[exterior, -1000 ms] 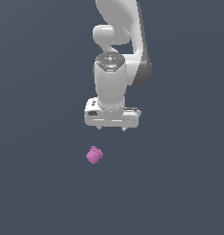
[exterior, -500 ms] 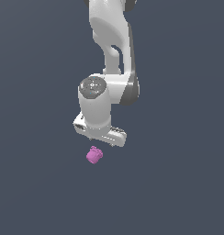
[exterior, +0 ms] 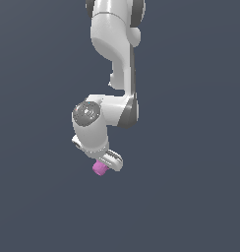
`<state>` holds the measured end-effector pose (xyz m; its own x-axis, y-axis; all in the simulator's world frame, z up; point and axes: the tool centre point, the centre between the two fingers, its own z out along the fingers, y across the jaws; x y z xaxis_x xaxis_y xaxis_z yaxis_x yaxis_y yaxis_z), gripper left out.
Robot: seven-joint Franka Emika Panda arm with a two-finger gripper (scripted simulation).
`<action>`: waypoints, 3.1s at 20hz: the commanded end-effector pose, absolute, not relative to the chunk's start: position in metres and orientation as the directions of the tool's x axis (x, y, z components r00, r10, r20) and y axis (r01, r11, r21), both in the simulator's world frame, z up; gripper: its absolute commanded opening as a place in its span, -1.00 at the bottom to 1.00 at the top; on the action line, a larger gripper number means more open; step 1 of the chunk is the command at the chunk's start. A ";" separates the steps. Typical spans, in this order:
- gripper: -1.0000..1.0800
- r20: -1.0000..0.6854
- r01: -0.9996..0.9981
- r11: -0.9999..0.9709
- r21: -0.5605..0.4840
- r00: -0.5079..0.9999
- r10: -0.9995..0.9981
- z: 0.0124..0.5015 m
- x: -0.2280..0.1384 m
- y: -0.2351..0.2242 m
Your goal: Pick up the object and move it to a goal position.
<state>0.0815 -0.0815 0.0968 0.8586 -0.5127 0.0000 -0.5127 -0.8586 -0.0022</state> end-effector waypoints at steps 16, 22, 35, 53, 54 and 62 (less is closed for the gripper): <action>0.92 0.000 -0.539 -0.842 0.000 0.842 -0.539 0.049 0.083 -0.087; 0.92 0.000 -0.540 -0.842 0.000 0.842 -0.540 0.040 0.084 -0.087; -1.00 0.000 -0.540 -0.842 0.000 0.842 -0.540 0.041 0.084 -0.087; -1.00 -0.001 -0.540 -0.841 0.000 0.841 -0.540 0.120 0.053 -0.068; -1.00 -0.001 -0.540 -0.841 -0.001 0.841 -0.540 0.129 0.049 -0.066; -1.00 -0.001 -0.540 -0.841 -0.001 0.841 -0.540 0.207 0.019 -0.048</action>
